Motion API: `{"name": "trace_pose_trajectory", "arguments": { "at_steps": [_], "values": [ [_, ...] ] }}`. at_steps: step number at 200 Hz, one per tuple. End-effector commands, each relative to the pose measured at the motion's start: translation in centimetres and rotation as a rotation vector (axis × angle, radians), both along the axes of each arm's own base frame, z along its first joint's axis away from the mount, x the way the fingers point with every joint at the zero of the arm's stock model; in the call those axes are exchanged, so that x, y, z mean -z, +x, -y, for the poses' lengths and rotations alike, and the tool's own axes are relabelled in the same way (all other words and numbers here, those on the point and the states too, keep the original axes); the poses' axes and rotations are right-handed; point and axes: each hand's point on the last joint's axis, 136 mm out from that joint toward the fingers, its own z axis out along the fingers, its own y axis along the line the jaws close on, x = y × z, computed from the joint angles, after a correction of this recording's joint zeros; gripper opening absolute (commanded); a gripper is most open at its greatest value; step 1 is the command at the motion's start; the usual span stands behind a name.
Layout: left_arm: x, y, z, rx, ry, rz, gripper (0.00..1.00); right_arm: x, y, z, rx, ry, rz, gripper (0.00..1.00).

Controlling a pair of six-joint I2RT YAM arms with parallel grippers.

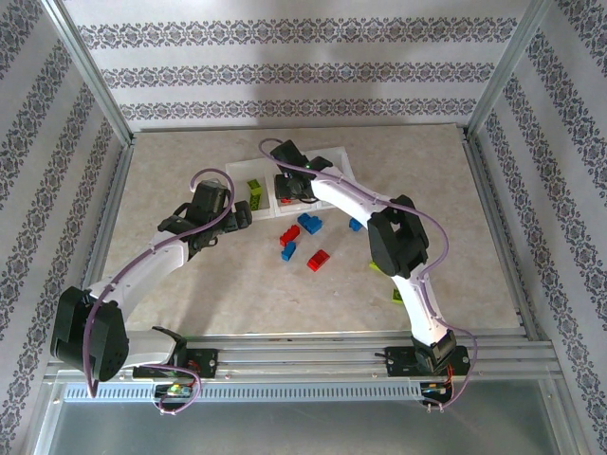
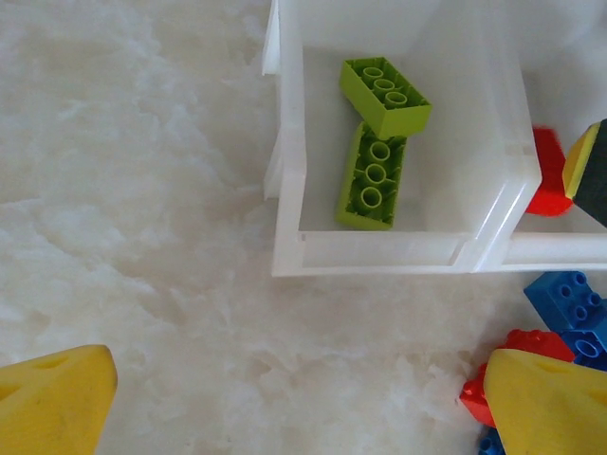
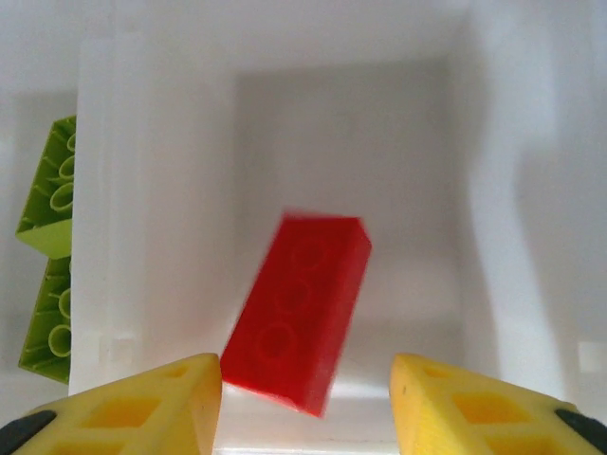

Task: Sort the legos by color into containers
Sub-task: Place the lego in the container.

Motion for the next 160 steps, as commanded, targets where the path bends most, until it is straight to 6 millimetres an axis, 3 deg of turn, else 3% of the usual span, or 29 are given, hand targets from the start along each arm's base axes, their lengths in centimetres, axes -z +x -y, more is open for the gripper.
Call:
{"name": "trace_pose_trajectory", "arguments": {
  "at_steps": [1,35,81,126,160],
  "values": [
    [-0.3,-0.3,-0.1,-0.006,-0.015,0.012,1.0,-0.9,0.6,-0.1,-0.011,0.012,0.014,0.54],
    [-0.4,-0.2,0.1,0.005,-0.024,0.015,1.0,-2.3,0.3,-0.3,-0.02,0.033,0.027,0.54],
    [-0.6,-0.3,0.4,0.023,-0.032,0.016,1.0,-6.4,-0.5,0.4,-0.014,0.069,0.082,0.55],
    [-0.3,-0.6,0.6,0.027,-0.052,0.012,1.0,-8.9,-2.7,4.6,0.085,0.08,0.104,0.61],
    [0.1,-0.8,0.8,0.029,-0.067,0.004,1.0,-7.8,-5.1,9.0,0.191,0.074,0.066,0.69]
  ]
}}
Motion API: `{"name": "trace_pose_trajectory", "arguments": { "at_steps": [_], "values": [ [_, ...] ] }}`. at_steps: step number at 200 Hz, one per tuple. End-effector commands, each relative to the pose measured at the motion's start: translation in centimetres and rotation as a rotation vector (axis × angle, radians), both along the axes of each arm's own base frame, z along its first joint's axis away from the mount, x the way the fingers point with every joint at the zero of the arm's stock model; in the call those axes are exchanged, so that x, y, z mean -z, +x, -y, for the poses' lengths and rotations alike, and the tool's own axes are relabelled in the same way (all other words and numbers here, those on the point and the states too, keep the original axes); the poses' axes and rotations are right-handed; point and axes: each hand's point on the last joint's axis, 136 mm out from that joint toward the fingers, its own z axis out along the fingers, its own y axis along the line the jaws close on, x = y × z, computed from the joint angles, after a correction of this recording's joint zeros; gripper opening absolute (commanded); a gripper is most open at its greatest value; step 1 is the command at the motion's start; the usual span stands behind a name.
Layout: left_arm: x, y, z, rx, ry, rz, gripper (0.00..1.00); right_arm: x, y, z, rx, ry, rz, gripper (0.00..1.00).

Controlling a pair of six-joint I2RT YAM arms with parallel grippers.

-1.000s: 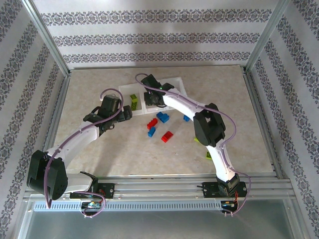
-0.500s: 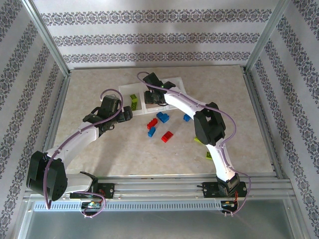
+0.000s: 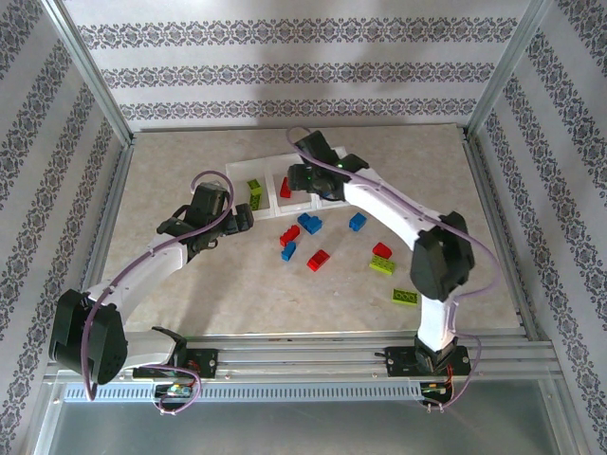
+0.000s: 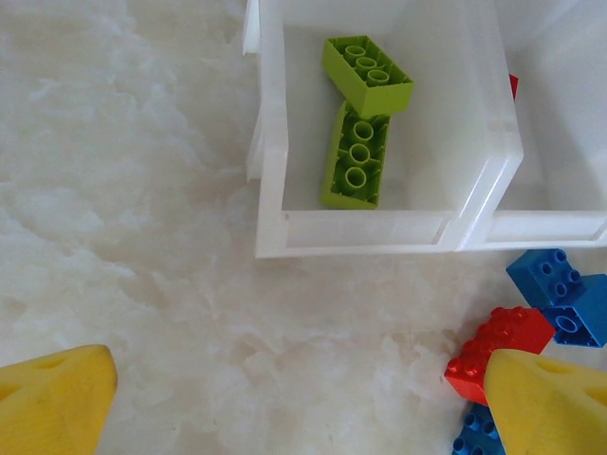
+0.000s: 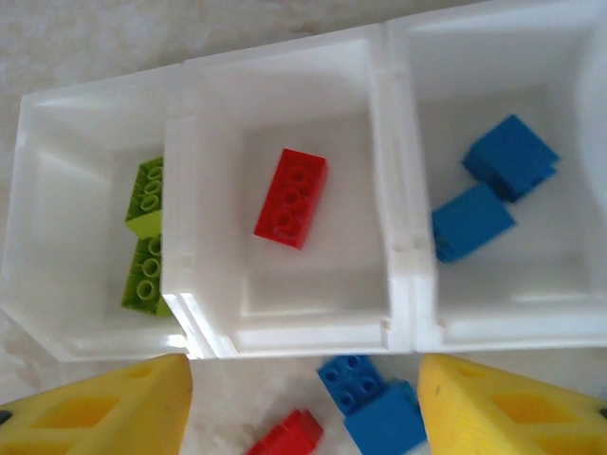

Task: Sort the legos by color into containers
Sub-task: Place the lego in the container, then pick up the lego from the center of the table.

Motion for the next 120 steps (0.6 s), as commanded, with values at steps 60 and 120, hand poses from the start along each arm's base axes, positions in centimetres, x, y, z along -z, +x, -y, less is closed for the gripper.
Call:
{"name": "trace_pose_trajectory", "arguments": {
  "at_steps": [60,120],
  "values": [
    [-0.5,-0.2,0.1,-0.007,-0.034,0.026,1.0,6.2,-4.4,9.8,0.256,-0.04,-0.181,0.79],
    [-0.2,-0.1,0.2,-0.007,-0.037,0.019,1.0,10.1,-5.4,12.6,0.341,-0.066,-0.295,0.82]
  ]
}}
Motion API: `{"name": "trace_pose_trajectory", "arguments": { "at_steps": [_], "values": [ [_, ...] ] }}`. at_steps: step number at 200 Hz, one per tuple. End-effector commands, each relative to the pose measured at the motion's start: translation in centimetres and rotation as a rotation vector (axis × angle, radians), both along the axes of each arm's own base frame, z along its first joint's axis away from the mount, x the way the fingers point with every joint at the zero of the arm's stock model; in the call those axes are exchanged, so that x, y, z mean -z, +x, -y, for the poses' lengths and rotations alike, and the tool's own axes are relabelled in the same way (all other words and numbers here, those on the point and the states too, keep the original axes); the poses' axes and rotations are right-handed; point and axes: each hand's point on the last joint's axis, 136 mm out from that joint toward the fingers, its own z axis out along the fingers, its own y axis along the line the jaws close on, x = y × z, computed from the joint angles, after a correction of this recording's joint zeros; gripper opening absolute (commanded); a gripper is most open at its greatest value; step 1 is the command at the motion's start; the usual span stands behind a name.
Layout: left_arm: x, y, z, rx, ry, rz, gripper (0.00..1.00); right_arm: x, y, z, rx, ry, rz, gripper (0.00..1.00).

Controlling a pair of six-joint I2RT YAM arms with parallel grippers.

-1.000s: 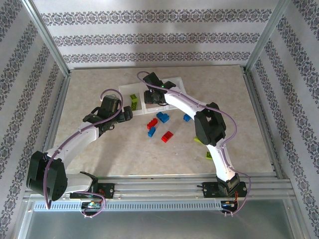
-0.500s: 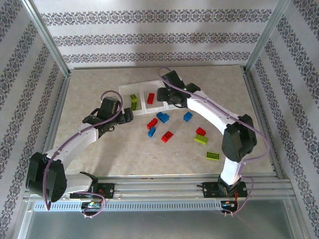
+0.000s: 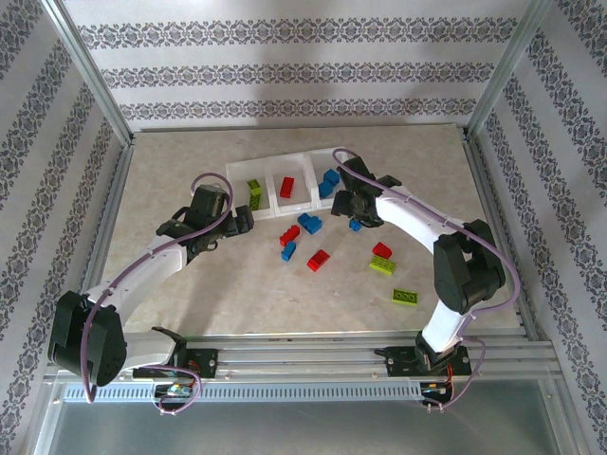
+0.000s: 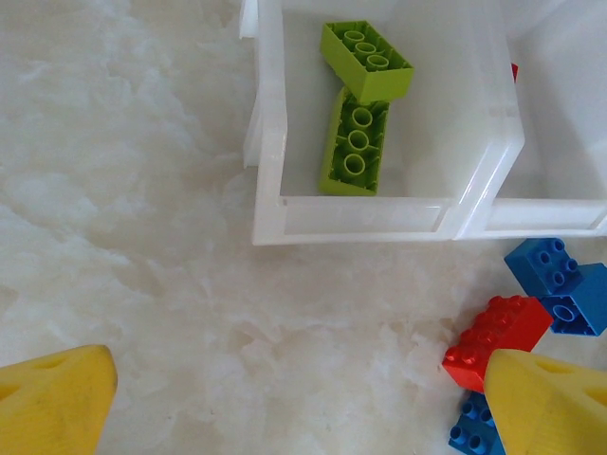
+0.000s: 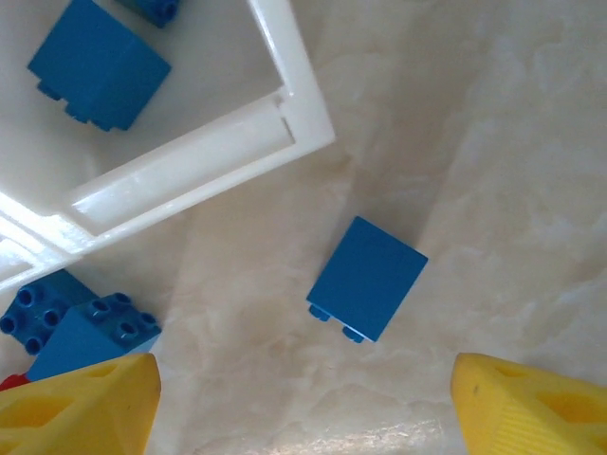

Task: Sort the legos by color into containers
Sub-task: Pick up the lego from the center of the table.

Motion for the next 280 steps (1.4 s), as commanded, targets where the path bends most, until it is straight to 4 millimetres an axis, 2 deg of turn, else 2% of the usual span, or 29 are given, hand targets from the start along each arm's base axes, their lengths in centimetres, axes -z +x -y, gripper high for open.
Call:
{"name": "trace_pose_trajectory", "arguments": {
  "at_steps": [1,30,101,165,188,232,280],
  "values": [
    [-0.4,0.2,0.1,-0.011,-0.023,0.025,1.0,1.3,-0.6,0.9,0.047,0.003,-0.048,0.82],
    [-0.3,0.3,0.1,-0.013,-0.026,0.022,1.0,2.6,-0.1,1.2,0.061,0.015,-0.084,0.81],
    [0.2,0.0,0.0,-0.019,-0.023,0.007,1.0,6.1,0.2,1.5,0.091,0.02,-0.152,0.71],
    [0.4,-0.2,0.1,-0.016,-0.027,0.0,1.0,7.5,1.6,1.7,0.083,0.01,-0.155,0.6],
    [0.4,-0.3,0.1,-0.016,-0.027,-0.001,1.0,7.7,2.0,1.4,0.075,0.017,-0.157,0.52],
    [0.5,-0.3,0.0,-0.017,-0.026,-0.003,1.0,6.4,1.8,0.8,0.053,0.03,-0.128,0.34],
    [0.6,-0.1,0.2,-0.014,-0.031,-0.003,1.0,1.4,1.6,-0.1,0.005,0.021,-0.016,0.3]
  ]
}}
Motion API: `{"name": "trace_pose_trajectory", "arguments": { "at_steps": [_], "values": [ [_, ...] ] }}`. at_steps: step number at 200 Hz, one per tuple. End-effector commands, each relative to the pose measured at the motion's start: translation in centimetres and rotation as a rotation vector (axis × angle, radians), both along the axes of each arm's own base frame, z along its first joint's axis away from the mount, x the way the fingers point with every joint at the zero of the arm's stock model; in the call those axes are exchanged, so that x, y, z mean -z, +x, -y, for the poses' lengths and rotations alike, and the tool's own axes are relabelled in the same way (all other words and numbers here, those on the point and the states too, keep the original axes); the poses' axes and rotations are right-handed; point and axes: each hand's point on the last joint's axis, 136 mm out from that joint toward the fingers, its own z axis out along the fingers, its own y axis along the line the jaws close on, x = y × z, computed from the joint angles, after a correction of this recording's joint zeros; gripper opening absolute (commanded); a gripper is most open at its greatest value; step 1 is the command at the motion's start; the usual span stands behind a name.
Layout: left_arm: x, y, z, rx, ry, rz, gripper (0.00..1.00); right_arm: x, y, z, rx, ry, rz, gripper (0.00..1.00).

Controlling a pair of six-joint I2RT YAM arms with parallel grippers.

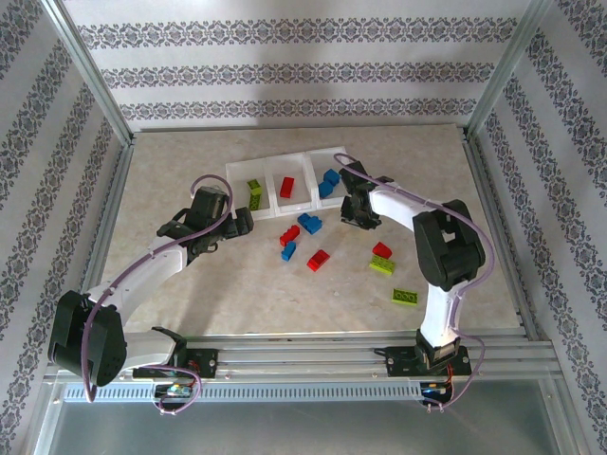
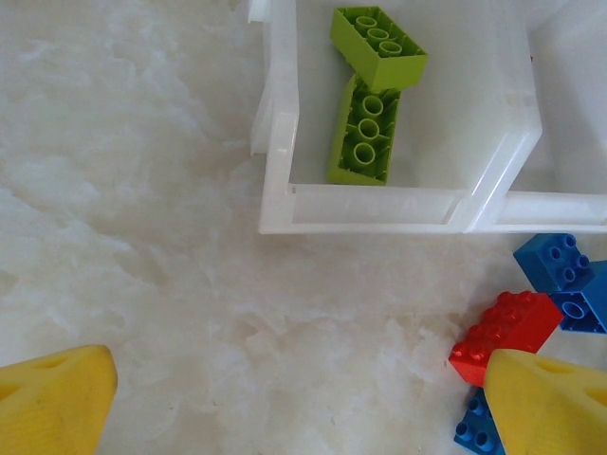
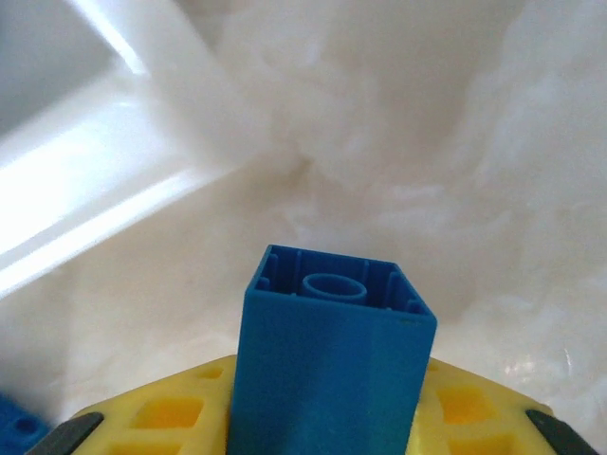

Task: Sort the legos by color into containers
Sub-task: Pick up the lego from the center of the table, then place the lego in the container.

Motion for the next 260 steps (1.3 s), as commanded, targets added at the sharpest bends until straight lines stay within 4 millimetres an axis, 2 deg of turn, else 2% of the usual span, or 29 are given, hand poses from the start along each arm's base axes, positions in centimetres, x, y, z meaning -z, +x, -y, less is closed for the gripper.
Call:
{"name": "trace_pose_trajectory", "arguments": {
  "at_steps": [1,30,56,129,192,260],
  "values": [
    [0.0,0.2,0.3,0.0,-0.023,0.014,1.0,-4.1,0.1,-0.7,-0.036,-0.004,0.096,0.3],
    [0.0,0.3,0.5,0.004,-0.037,0.016,1.0,-7.3,0.8,-1.4,-0.072,-0.009,0.182,0.3],
    [0.0,0.3,0.6,0.005,-0.04,0.016,1.0,-8.3,1.7,-1.9,-0.093,-0.015,0.207,0.31],
    [-0.1,0.2,0.8,0.009,-0.056,0.021,1.0,-8.4,5.6,-3.8,-0.14,-0.038,0.228,0.32],
    [-0.2,0.0,0.7,0.01,-0.055,0.02,1.0,-7.6,8.8,-5.3,-0.18,-0.051,0.239,0.34],
    [-0.3,-0.1,0.7,0.015,-0.051,0.021,1.0,-6.6,10.2,-5.6,-0.185,-0.06,0.216,0.39]
  ]
}}
